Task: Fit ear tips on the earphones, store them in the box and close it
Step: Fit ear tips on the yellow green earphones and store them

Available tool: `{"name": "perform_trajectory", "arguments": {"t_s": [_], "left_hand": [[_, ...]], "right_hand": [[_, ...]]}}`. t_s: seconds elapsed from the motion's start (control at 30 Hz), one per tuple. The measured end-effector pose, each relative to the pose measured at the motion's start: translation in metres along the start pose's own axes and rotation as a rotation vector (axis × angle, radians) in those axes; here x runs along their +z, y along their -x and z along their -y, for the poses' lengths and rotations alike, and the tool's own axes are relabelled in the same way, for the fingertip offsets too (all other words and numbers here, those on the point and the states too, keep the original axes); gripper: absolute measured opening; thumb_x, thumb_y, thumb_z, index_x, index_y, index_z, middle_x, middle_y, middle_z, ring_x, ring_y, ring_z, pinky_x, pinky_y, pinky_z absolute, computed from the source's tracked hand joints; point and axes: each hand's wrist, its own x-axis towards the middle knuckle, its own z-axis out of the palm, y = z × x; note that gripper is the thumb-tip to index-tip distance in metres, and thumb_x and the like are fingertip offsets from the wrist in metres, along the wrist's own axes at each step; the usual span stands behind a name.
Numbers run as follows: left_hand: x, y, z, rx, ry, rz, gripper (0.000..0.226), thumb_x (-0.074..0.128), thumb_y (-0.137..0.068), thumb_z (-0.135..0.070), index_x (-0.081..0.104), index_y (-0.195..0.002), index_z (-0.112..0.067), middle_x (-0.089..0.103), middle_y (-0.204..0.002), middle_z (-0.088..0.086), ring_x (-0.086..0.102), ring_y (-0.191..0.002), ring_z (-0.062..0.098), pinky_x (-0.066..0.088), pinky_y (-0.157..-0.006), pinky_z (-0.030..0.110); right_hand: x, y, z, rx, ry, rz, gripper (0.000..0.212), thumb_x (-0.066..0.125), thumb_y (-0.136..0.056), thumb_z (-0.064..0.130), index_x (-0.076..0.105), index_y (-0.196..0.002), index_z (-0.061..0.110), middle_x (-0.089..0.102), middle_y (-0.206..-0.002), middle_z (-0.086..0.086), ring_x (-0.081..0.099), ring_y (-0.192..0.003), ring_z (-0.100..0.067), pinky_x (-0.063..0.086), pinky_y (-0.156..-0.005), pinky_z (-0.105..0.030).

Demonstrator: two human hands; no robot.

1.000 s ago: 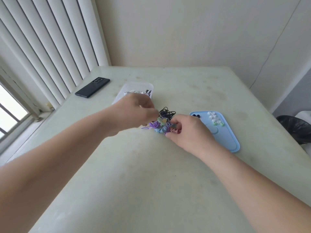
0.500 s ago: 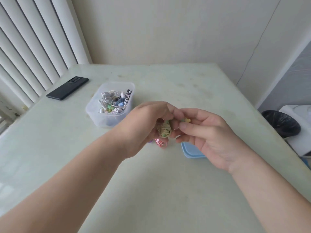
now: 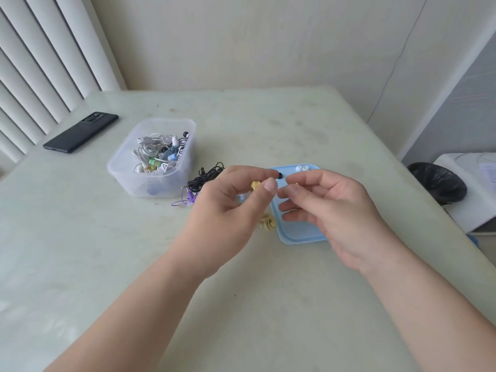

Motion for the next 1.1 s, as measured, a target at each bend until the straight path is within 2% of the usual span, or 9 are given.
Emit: {"name": "perform_trajectory", "arguments": {"t_s": [0.17, 0.27, 0.37, 0.5, 0.57, 0.63, 0.77, 0.97, 1.1], "left_hand": [[-0.0024, 0.0033, 0.0018, 0.028, -0.02, -0.02, 0.027, 0.067, -0.101, -0.024, 0.071, -0.123, -0.039, 0.067, -0.093, 0.028, 0.06, -0.072, 0.026, 0.051, -0.065, 0.034], [-0.0033, 0.0024, 0.0068, -0.053, -0.003, 0.045, 0.034, 0.061, -0.104, -0.029, 0.063, -0.137, -0.035, 0.075, -0.101, 0.009, 0.073, -0.094, 0.019, 0.057, -0.08, 0.027], [-0.0027, 0.0032, 0.0072, -0.077, 0.029, 0.076, 0.038, 0.054, -0.106, -0.026, 0.057, -0.144, -0.03, 0.073, -0.106, -0.01, 0.073, -0.098, 0.0, 0.053, -0.083, 0.015], [-0.0005, 0.0009, 0.0077, -0.071, 0.039, 0.079, 0.041, 0.051, -0.108, -0.022, 0.052, -0.148, -0.028, 0.07, -0.117, -0.003, 0.072, -0.105, 0.004, 0.054, -0.092, 0.02], [0.0001, 0.0004, 0.0071, -0.068, 0.069, 0.06, 0.039, 0.054, -0.107, -0.019, 0.055, -0.145, -0.025, 0.074, -0.109, -0.003, 0.074, -0.105, 0.007, 0.056, -0.09, 0.022], [-0.0002, 0.0013, 0.0048, -0.062, 0.111, -0.003, 0.031, 0.062, -0.103, -0.015, 0.064, -0.134, -0.021, 0.078, -0.098, -0.003, 0.078, -0.097, 0.011, 0.057, -0.078, 0.021], [-0.0008, 0.0015, 0.0038, -0.065, 0.176, -0.136, 0.015, 0.072, -0.096, -0.01, 0.071, -0.11, -0.016, 0.081, -0.087, 0.002, 0.08, -0.087, 0.016, 0.064, -0.085, 0.052], [0.0013, 0.0012, 0.0039, -0.026, 0.239, -0.157, 0.014, 0.074, -0.093, -0.004, 0.071, -0.106, -0.011, 0.081, -0.086, 0.006, 0.08, -0.086, 0.018, 0.064, -0.086, 0.032], [0.0043, 0.0028, 0.0062, 0.004, 0.146, -0.134, 0.009, 0.076, -0.094, -0.011, 0.074, -0.097, -0.019, 0.08, -0.09, 0.0, 0.078, -0.089, 0.02, 0.063, -0.079, 0.036]], "right_hand": [[0.0068, 0.0059, -0.0024, 0.022, 0.038, 0.02, 0.02, 0.071, -0.092, 0.003, 0.074, -0.111, 0.008, 0.076, -0.091, -0.019, 0.07, -0.075, -0.026, 0.059, -0.073, -0.037], [0.0072, 0.0068, -0.001, 0.034, 0.03, 0.037, 0.023, 0.074, -0.089, 0.004, 0.073, -0.111, 0.009, 0.075, -0.091, -0.024, 0.069, -0.072, -0.028, 0.058, -0.07, -0.035], [0.0056, 0.0051, 0.0, 0.028, -0.018, 0.054, 0.019, 0.073, -0.088, 0.006, 0.076, -0.107, 0.007, 0.074, -0.091, -0.025, 0.068, -0.073, -0.029, 0.058, -0.068, -0.034], [0.004, 0.0041, 0.0022, 0.087, -0.127, 0.129, 0.028, 0.07, -0.086, 0.011, 0.073, -0.112, 0.001, 0.074, -0.088, -0.019, 0.069, -0.075, -0.026, 0.059, -0.068, -0.031], [0.0036, 0.004, 0.004, 0.101, -0.168, 0.166, 0.026, 0.062, -0.092, 0.002, 0.07, -0.116, -0.001, 0.075, -0.088, -0.019, 0.071, -0.075, -0.025, 0.06, -0.069, -0.031], [0.0033, 0.0055, 0.004, 0.094, -0.182, 0.17, 0.022, 0.059, -0.095, -0.002, 0.07, -0.113, -0.001, 0.074, -0.086, -0.017, 0.071, -0.073, -0.023, 0.06, -0.067, -0.03], [0.003, 0.0045, 0.0024, 0.094, -0.15, 0.173, 0.013, 0.066, -0.089, 0.007, 0.073, -0.099, 0.002, 0.071, -0.084, -0.014, 0.067, -0.07, -0.02, 0.059, -0.065, -0.028], [0.0022, 0.004, 0.0012, 0.116, -0.181, 0.163, 0.017, 0.074, -0.076, 0.009, 0.074, -0.091, 0.001, 0.074, -0.086, -0.019, 0.072, -0.073, -0.025, 0.061, -0.067, -0.03], [0.0036, 0.0048, 0.0007, 0.094, -0.16, 0.174, 0.016, 0.074, -0.076, 0.008, 0.073, -0.09, 0.0, 0.074, -0.085, -0.019, 0.072, -0.073, -0.025, 0.061, -0.067, -0.03]]}}
